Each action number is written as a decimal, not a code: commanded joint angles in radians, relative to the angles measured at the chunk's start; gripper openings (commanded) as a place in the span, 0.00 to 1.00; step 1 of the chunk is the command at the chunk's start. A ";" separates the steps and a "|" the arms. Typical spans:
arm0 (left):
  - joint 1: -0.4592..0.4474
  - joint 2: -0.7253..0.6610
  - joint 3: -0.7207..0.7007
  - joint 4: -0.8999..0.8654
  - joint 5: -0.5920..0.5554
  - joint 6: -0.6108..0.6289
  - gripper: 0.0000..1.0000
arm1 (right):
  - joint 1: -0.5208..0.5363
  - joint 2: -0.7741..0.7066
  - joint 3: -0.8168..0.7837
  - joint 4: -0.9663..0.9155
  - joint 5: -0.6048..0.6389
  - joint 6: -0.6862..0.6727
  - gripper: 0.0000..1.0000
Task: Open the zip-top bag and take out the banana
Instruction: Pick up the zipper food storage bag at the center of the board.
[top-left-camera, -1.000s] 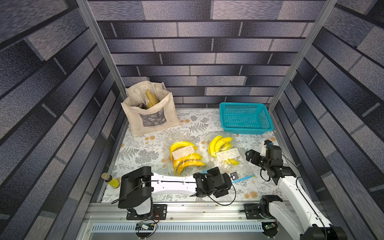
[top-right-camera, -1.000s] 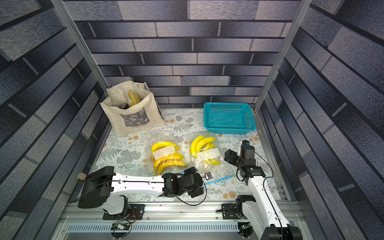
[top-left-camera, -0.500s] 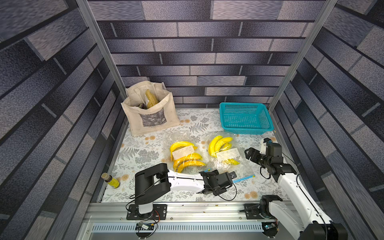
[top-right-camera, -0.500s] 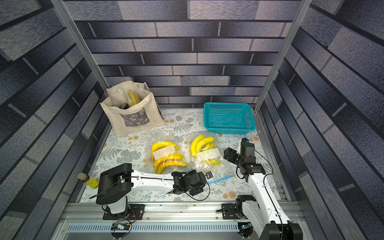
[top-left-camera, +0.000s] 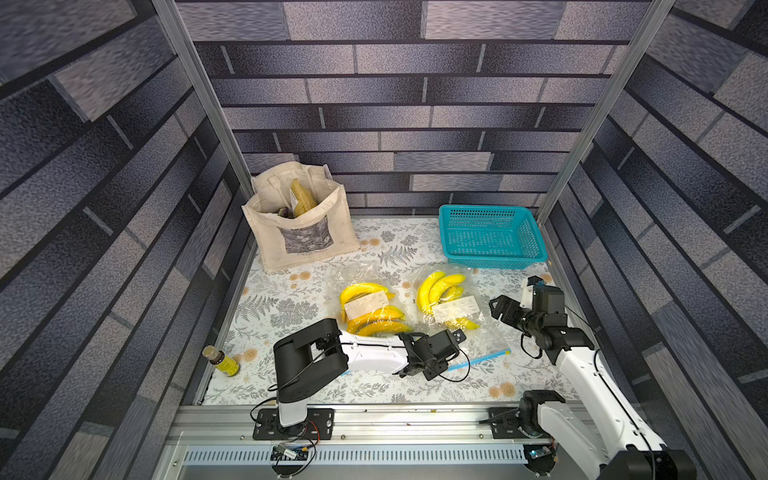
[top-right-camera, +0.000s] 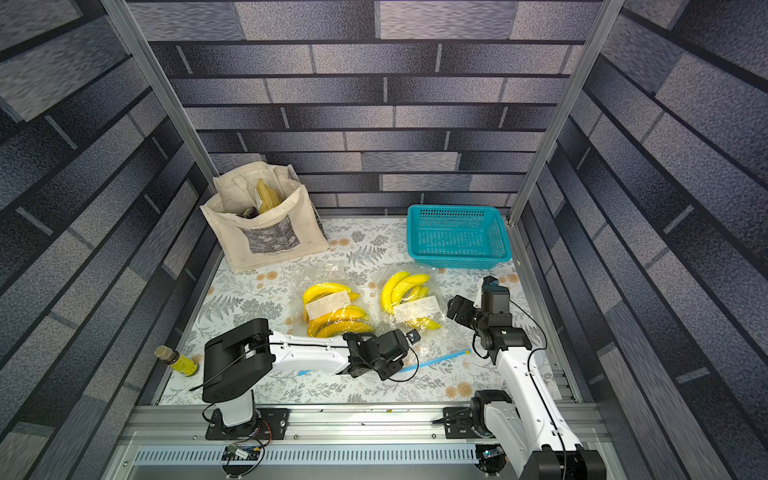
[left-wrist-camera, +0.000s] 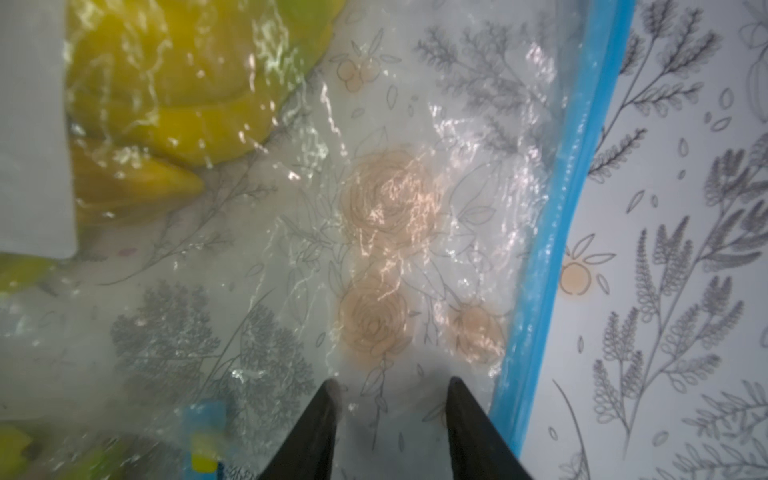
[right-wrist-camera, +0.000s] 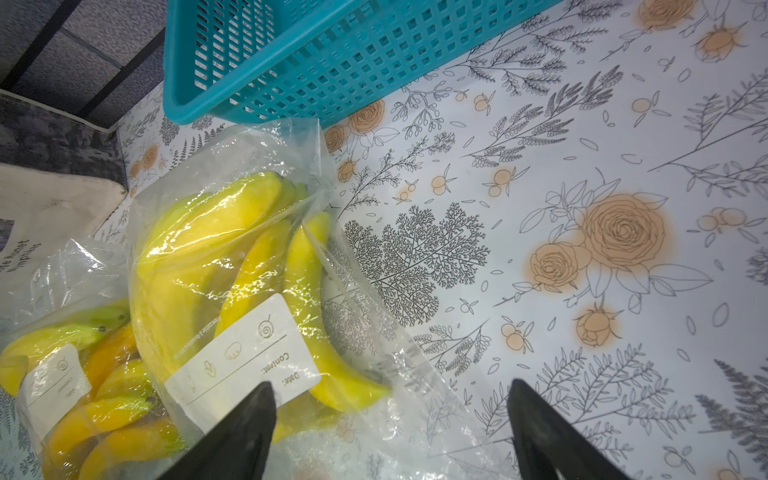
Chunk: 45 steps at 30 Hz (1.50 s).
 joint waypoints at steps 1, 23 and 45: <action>0.011 0.022 0.003 -0.004 0.039 -0.034 0.36 | -0.003 -0.012 0.021 -0.016 -0.012 -0.001 0.89; 0.090 -0.108 -0.039 0.042 0.072 -0.113 0.00 | -0.003 0.070 -0.023 -0.106 0.090 0.054 0.86; 0.090 -0.534 -0.288 -0.019 0.014 -0.125 0.80 | 0.135 0.326 0.001 -0.175 -0.007 0.005 0.74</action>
